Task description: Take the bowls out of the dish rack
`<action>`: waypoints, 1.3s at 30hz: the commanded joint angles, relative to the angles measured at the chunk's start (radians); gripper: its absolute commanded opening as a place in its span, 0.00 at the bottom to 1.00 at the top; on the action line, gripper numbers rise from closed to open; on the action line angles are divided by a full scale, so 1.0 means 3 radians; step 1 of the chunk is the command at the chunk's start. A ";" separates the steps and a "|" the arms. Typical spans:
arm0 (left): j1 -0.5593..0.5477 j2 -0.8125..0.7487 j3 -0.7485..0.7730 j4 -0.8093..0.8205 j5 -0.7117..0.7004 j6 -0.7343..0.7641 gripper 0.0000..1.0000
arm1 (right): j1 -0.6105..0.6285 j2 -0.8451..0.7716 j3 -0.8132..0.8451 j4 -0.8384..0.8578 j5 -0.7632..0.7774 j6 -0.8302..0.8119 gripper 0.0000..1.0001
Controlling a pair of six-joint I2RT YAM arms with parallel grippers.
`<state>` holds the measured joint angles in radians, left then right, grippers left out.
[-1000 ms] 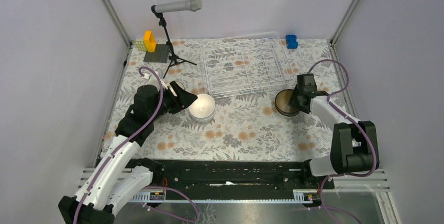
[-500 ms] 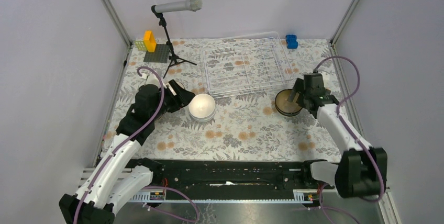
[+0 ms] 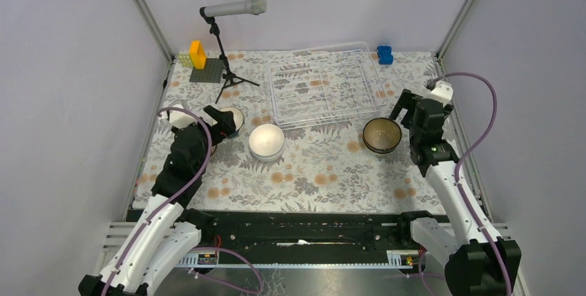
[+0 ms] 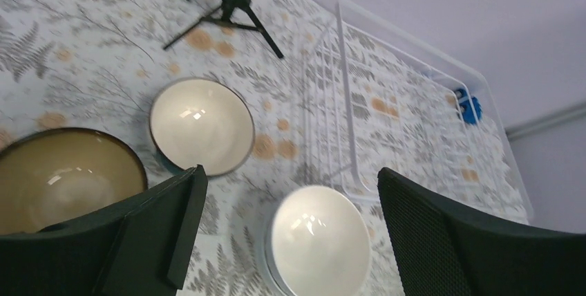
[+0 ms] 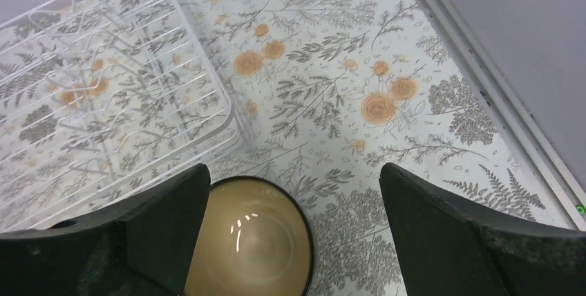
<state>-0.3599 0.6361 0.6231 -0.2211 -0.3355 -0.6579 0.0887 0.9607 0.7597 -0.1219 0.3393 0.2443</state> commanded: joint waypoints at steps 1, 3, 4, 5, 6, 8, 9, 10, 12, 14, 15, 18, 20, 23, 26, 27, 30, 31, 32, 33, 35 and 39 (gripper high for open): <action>-0.0005 -0.0002 -0.0298 0.0872 -0.0463 0.0435 0.99 | -0.0018 -0.0116 -0.0508 0.1225 0.0377 -0.0250 1.00; -0.0006 0.0031 -0.0443 0.1180 -0.0458 0.0612 0.99 | -0.0023 -0.0145 -0.0781 0.1671 0.0517 -0.0142 1.00; -0.0004 0.0059 -0.0501 0.1309 -0.0474 0.0679 0.99 | -0.0025 -0.0136 -0.0885 0.1864 0.0539 -0.0133 1.00; -0.0007 0.0099 -0.0565 0.1446 -0.0473 0.0750 0.99 | -0.0038 -0.0111 -0.0950 0.2014 0.0513 -0.0152 1.00; -0.0006 0.0140 -0.0621 0.1561 -0.0476 0.0835 0.99 | -0.0067 -0.0056 -0.0964 0.2070 0.0465 -0.0179 1.00; -0.0007 0.0269 -0.0695 0.1767 -0.0499 0.1041 0.99 | -0.0146 0.0108 -0.0930 0.2073 0.0343 -0.0231 1.00; -0.0007 0.0347 -0.0728 0.1896 -0.0474 0.1183 0.99 | -0.0198 0.0219 -0.0931 0.2106 0.0142 -0.0295 1.00; -0.0003 0.0474 -0.0757 0.2014 -0.0461 0.1348 0.99 | -0.0248 0.0293 -0.0954 0.2157 -0.0095 -0.0374 1.00; -0.0002 0.0673 -0.0769 0.2178 -0.0566 0.1449 0.99 | -0.0275 0.0411 -0.1065 0.2432 -0.0360 -0.0508 1.00; 0.0014 0.0854 -0.0783 0.2402 -0.0611 0.1566 0.99 | -0.0275 0.0492 -0.1295 0.2873 -0.0449 -0.0587 1.00; 0.0040 0.0945 -0.0780 0.2457 -0.0610 0.1611 0.99 | -0.0275 0.0540 -0.1423 0.3111 -0.0505 -0.0650 1.00; 0.0141 0.1153 -0.0779 0.2569 -0.0543 0.1660 0.99 | -0.0276 0.0657 -0.1614 0.3342 -0.0589 -0.0770 0.99; 0.0219 0.1246 -0.0830 0.2705 -0.0492 0.1659 0.99 | -0.0275 0.0728 -0.1716 0.3469 -0.0678 -0.0775 1.00; 0.0310 0.1417 -0.0863 0.2871 -0.0420 0.1696 0.99 | -0.0275 0.0874 -0.1753 0.3612 -0.0865 -0.0777 1.00; 0.0359 0.1593 -0.0871 0.2971 -0.0437 0.1781 0.99 | -0.0275 0.1074 -0.1768 0.3804 -0.0929 -0.0724 1.00; 0.0377 0.1625 -0.0899 0.3028 -0.0430 0.1801 0.99 | -0.0276 0.1122 -0.1792 0.3899 -0.0931 -0.0728 1.00; 0.0468 0.1695 -0.0995 0.3227 -0.0344 0.1820 0.99 | -0.0276 0.1202 -0.1827 0.4032 -0.0917 -0.0758 1.00; 0.0499 0.1719 -0.1018 0.3280 -0.0261 0.1822 0.99 | -0.0275 0.1227 -0.1829 0.4068 -0.0899 -0.0767 1.00; 0.0531 0.1746 -0.1033 0.3327 -0.0196 0.1833 0.99 | -0.0275 0.1260 -0.1849 0.4135 -0.0880 -0.0772 1.00; 0.0552 0.1796 -0.1043 0.3377 -0.0127 0.1857 0.99 | -0.0275 0.1305 -0.1892 0.4234 -0.0851 -0.0773 1.00; 0.0602 0.1929 -0.1024 0.3447 -0.0023 0.1923 0.99 | -0.0276 0.1458 -0.1974 0.4533 -0.0784 -0.0748 1.00; 0.0730 0.2203 -0.0972 0.3510 0.0253 0.1908 0.97 | -0.0278 0.1926 -0.2067 0.5167 -0.0816 -0.0753 1.00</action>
<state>-0.1699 1.2396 0.3172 0.7322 -0.3706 -0.1036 0.0074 1.4250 0.1669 1.1778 0.0917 0.0319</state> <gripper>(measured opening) 0.986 0.994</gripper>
